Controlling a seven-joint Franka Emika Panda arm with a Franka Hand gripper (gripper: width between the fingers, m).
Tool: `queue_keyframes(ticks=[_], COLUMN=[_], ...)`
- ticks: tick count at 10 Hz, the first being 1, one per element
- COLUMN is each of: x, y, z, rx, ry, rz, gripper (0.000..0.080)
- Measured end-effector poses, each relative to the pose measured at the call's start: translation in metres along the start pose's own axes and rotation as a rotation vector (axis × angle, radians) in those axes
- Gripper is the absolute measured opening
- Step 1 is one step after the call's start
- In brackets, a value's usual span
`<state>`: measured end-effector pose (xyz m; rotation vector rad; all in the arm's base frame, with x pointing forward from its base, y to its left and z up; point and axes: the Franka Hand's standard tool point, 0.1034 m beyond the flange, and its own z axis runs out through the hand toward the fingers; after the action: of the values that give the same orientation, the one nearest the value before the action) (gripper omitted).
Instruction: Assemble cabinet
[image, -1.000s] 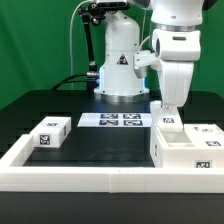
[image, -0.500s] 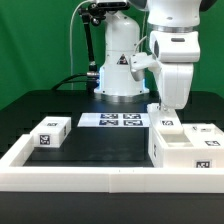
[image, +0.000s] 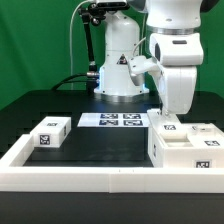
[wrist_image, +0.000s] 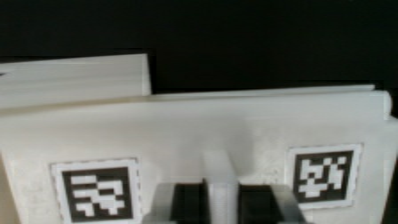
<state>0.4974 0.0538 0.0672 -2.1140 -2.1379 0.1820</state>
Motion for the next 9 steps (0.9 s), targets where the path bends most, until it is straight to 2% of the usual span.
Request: queue_keyframes(ticks=[3,4,5,9], x=[0.000,-0.004,-0.008,-0.008], y=[0.000,0.010,0.015,0.032], z=[0.000,0.001,0.000,-0.004], rx=[-0.001,-0.043,-0.055,-0.069], ry=[0.001,0.030,0.037,0.043], rz=[0.000,-0.037,-0.048,-0.054], gripper=[0.0070,0.0070,0.0070,0.0070])
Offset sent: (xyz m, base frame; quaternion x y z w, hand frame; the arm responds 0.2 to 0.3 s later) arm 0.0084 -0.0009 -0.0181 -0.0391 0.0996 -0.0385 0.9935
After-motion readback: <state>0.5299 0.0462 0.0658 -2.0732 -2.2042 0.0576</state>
